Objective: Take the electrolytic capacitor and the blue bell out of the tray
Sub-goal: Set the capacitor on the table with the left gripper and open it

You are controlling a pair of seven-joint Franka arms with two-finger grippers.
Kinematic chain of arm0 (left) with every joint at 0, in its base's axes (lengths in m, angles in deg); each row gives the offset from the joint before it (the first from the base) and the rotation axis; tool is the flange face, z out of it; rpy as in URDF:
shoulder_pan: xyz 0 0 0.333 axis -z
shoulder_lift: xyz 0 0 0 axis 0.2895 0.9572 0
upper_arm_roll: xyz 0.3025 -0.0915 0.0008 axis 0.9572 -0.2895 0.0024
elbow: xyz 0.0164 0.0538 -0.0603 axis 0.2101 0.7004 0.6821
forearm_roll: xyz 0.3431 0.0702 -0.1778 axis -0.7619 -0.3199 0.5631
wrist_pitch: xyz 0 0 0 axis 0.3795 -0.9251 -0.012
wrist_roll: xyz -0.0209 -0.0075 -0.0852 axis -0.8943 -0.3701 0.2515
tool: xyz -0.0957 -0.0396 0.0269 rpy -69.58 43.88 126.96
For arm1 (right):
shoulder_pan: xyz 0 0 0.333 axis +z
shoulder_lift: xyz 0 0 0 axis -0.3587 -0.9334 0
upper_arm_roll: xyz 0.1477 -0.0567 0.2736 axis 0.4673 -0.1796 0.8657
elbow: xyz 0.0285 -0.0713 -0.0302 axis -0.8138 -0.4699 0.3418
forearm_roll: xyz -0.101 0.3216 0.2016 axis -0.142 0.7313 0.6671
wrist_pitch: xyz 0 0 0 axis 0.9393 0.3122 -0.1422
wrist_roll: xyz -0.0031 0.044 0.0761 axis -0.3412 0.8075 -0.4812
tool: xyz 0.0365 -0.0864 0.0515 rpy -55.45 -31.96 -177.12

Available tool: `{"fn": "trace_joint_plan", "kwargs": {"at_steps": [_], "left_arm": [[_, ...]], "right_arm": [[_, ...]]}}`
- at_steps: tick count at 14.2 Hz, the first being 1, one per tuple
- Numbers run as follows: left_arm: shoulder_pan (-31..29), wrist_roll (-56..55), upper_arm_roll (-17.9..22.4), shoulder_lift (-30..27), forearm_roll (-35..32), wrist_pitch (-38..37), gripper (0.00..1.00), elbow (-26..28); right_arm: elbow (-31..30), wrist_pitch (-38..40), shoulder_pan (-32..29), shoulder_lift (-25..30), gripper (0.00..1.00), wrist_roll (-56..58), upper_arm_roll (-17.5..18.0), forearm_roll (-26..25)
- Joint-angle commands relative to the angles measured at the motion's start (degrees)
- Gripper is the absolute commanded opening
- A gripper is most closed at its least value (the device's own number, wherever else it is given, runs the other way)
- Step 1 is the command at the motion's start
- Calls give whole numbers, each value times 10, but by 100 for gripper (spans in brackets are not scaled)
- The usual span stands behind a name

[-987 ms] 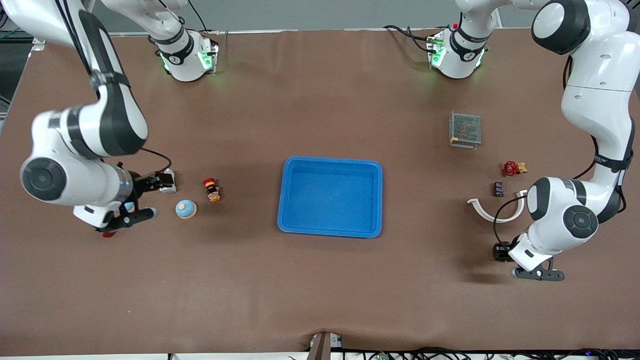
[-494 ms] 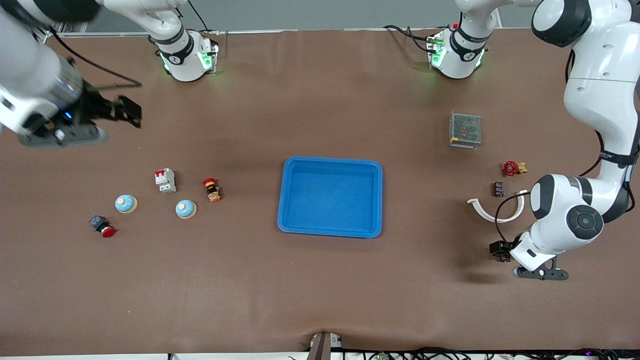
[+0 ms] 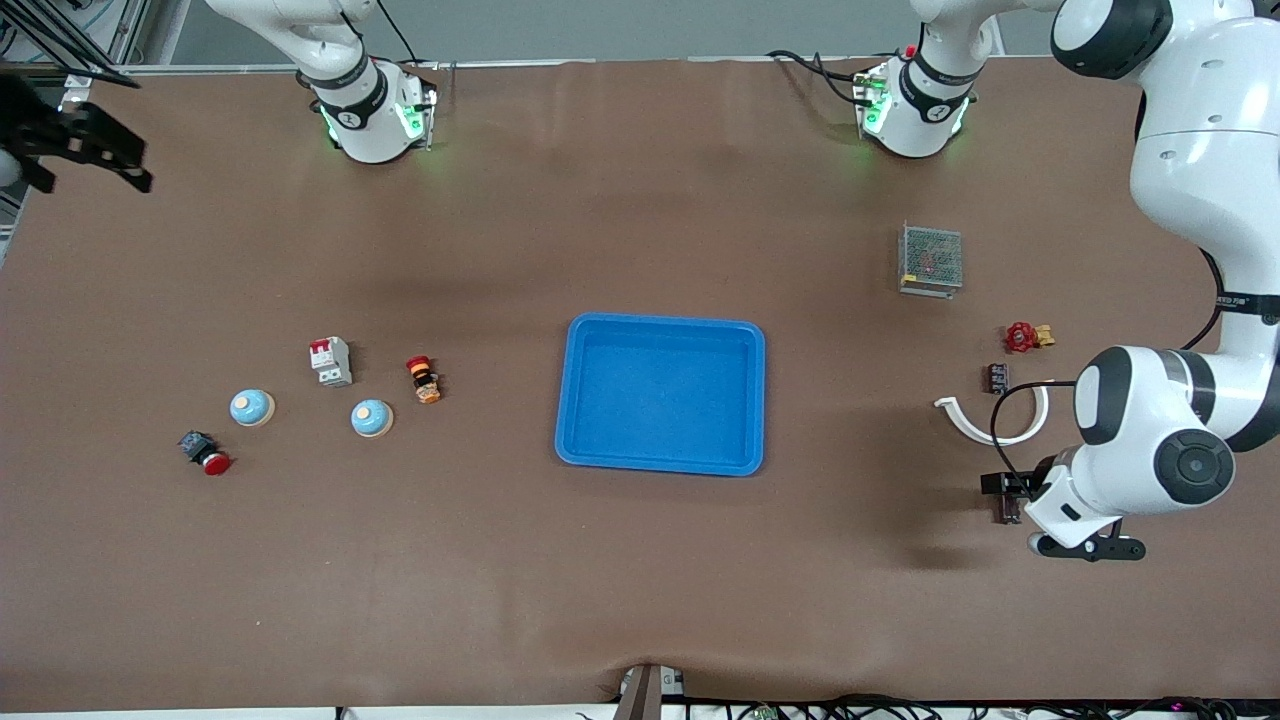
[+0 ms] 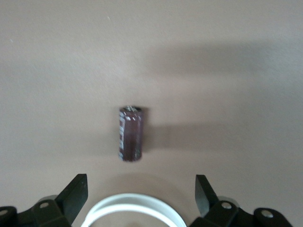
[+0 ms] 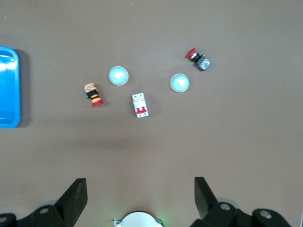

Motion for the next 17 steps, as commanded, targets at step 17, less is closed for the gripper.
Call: {"fn": "trace_joint_plan", "kwargs": {"at_steps": [17], "left_arm": [[195, -209, 115, 17, 87, -93, 100, -106]], "right_arm": [[14, -27, -18, -26, 100, 13, -14, 5]]}}
